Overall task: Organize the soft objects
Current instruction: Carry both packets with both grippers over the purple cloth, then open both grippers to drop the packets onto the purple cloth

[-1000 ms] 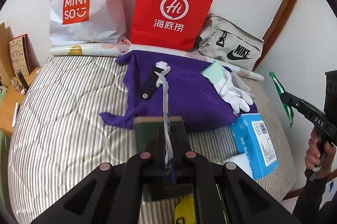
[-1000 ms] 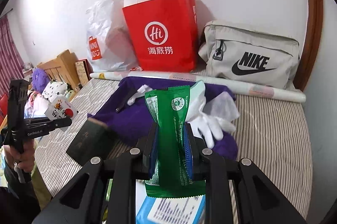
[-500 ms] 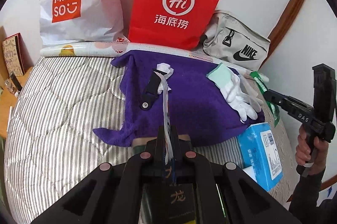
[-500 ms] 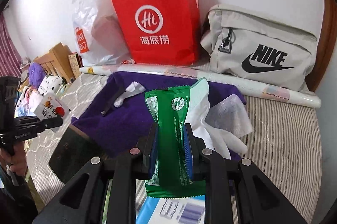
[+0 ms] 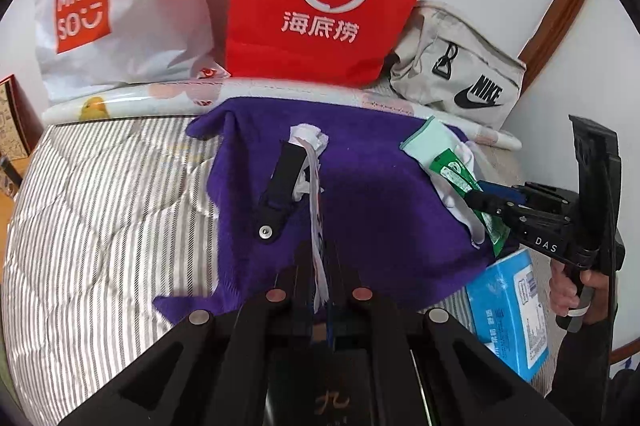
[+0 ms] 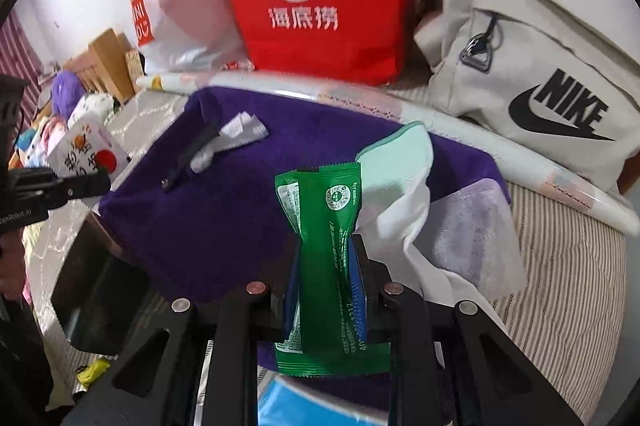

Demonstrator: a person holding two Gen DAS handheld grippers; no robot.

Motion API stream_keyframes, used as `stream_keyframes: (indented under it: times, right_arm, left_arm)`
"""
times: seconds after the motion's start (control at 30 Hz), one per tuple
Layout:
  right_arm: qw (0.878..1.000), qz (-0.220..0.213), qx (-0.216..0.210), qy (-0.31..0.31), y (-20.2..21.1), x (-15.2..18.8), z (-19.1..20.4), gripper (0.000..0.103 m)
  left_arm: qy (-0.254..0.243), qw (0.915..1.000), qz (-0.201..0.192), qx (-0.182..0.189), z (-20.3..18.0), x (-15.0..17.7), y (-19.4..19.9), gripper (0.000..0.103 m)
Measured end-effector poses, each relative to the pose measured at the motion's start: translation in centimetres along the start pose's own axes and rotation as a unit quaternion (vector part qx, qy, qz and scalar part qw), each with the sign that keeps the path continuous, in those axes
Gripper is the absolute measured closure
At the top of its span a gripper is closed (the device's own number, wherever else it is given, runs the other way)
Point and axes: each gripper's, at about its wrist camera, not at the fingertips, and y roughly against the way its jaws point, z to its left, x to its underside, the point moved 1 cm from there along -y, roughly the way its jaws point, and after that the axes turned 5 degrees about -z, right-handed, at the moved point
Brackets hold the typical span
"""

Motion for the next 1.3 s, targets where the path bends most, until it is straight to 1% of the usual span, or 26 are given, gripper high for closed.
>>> stream_keyframes:
  times: [0.07, 0.13, 0.23, 0.33, 0.5, 0.57, 0.73, 0.93, 1.03, 1.1, 1.17, 1.2, 1.23, 1.3]
  right_arm:
    - [1.0, 0.011, 0.0, 0.003, -0.7, -0.1, -0.1, 0.08]
    - [1.0, 0.025, 0.001, -0.001, -1.1, -0.2, -0.5, 0.08]
    - [0.999, 0.036, 0.003, 0.005, -1.5, -0.1, -0.8, 0.08]
    - [0.999, 0.046, 0.006, 0.008, -2.1, 0.0, -1.0, 0.08]
    - [0.998, 0.061, 0.009, 0.015, -3.0, 0.2, -1.1, 0.079]
    - [0.998, 0.062, 0.01, 0.016, -3.1, 0.3, -1.3, 0.079]
    - [0.998, 0.064, 0.008, 0.014, -3.4, 0.0, -1.5, 0.078]
    - [0.999, 0.044, 0.008, 0.023, -2.4, 0.4, -1.3, 0.07]
    - [0.999, 0.038, 0.002, 0.019, -1.8, 0.5, -1.4, 0.064]
    - [0.999, 0.032, 0.002, 0.017, -1.4, 0.6, -1.5, 0.056]
    - [0.999, 0.03, 0.007, 0.015, -1.1, 0.6, -1.6, 0.054]
    - [1.0, 0.027, 0.008, 0.012, -0.9, 0.7, -1.7, 0.054]
    - [1.0, 0.023, 0.008, 0.008, -0.7, 0.7, -1.8, 0.054]
    - [1.0, 0.02, 0.011, 0.001, -0.3, 0.8, -2.0, 0.052]
  left_arm:
    - [-0.001, 0.9999, 0.011, 0.003, 0.0, -0.2, -0.8, 0.098]
    - [-0.004, 0.9995, 0.028, 0.015, -0.2, -0.5, -1.9, 0.098]
    - [-0.013, 0.9987, 0.041, 0.026, -0.6, -0.7, -3.0, 0.098]
    - [-0.012, 0.9975, 0.064, 0.03, -0.8, -0.8, -4.5, 0.098]
    - [0.004, 0.9956, 0.091, 0.023, 0.0, -0.6, -6.1, 0.098]
    - [0.003, 0.9949, 0.1, 0.013, 0.1, -0.5, -6.6, 0.098]
    - [0.004, 0.9934, 0.114, 0.012, 0.0, -0.6, -7.5, 0.098]
    - [0.006, 0.9925, 0.121, 0.007, -0.2, -0.7, -7.9, 0.098]
    - [0.005, 0.9915, 0.13, 0.005, -0.1, -0.6, -8.1, 0.098]
    - [0.004, 0.9907, 0.136, 0.007, 0.0, -0.4, -8.1, 0.091]
    - [0.004, 0.9907, 0.136, 0.004, 0.1, -0.4, -8.0, 0.085]
    - [0.003, 0.9912, 0.133, 0.002, 0.1, -0.4, -7.8, 0.079]
    - [0.002, 0.9916, 0.129, 0.001, 0.1, -0.4, -7.6, 0.075]
    - [-0.003, 0.993, 0.118, -0.013, 0.3, -0.6, -7.0, 0.058]
